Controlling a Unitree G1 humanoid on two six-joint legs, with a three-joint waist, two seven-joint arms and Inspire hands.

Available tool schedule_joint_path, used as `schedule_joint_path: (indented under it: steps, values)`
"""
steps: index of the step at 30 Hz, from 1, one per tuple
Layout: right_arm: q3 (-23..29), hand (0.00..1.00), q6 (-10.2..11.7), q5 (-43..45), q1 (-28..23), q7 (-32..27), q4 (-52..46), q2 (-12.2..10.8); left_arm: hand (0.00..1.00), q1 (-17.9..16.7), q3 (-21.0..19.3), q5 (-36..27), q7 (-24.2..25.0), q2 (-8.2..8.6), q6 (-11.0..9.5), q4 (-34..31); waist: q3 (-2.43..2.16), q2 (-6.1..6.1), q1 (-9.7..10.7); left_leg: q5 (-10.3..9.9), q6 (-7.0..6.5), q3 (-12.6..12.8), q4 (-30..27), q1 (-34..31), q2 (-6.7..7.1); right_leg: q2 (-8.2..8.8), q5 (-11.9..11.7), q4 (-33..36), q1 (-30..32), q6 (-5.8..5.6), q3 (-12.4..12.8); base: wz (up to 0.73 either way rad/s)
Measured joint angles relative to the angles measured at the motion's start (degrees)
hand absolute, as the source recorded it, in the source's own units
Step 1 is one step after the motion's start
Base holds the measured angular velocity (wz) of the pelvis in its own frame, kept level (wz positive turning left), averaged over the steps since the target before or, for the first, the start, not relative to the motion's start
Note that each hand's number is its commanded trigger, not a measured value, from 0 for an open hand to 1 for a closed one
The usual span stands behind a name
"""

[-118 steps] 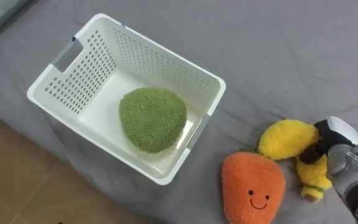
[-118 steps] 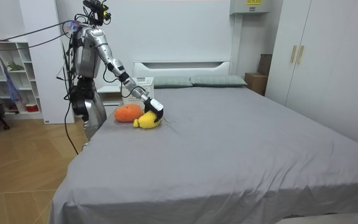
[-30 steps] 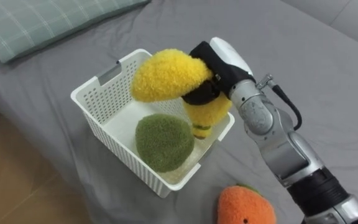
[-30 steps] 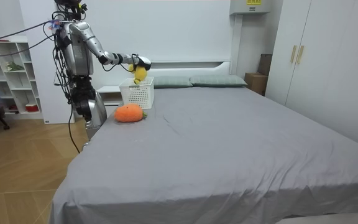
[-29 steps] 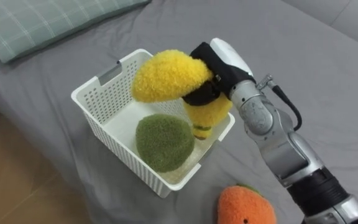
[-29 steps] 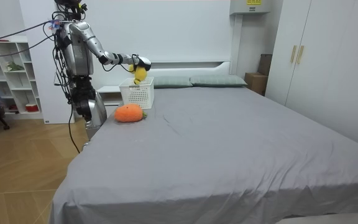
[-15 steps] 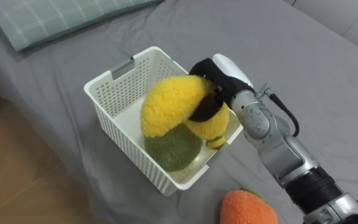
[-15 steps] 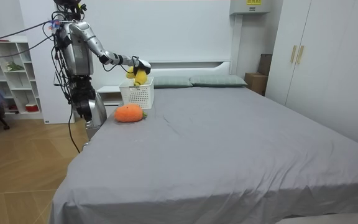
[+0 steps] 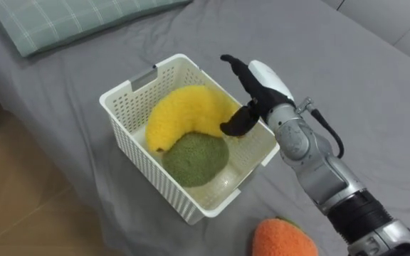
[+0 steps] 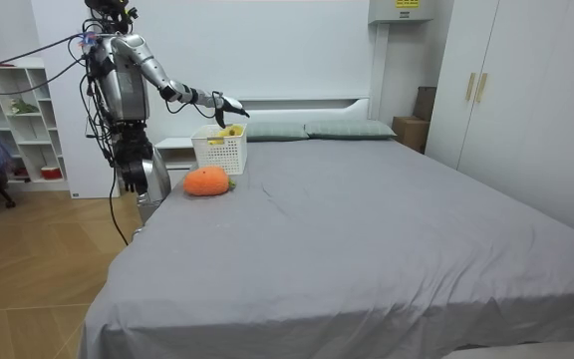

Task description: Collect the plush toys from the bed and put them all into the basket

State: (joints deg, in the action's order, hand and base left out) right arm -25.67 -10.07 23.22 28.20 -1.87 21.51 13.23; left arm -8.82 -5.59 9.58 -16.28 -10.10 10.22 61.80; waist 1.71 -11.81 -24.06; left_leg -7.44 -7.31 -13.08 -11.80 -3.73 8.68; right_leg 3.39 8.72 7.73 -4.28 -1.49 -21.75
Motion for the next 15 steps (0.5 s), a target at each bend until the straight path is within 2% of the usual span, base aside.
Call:
schedule_joint_path:
  steps: [10, 15]
  values:
    - [0.39, 0.00, 0.94, -0.02, 0.00, -0.03, 0.16, 0.10, 0.00, -0.13, -1.09, 1.35, -1.02, -0.01, -0.65, 0.02, -0.02, -0.03, 0.05, 0.00, 0.00, 0.00, -0.02, 0.00, 0.00, -0.02, 0.00, -0.05, 0.01, 0.00, 0.32, 0.00]
    - [2.32, 0.00, 2.49, -0.05, 0.00, -0.06, 0.03, 0.17, 0.00, -0.27, -1.03, 2.66, -1.00, -0.01, -0.88, -0.15, 0.10, 0.16, 0.61, 0.00, 0.00, 0.04, -0.04, 0.03, 0.01, -0.06, 0.00, -0.06, 0.00, 0.00, 1.24, 0.00]
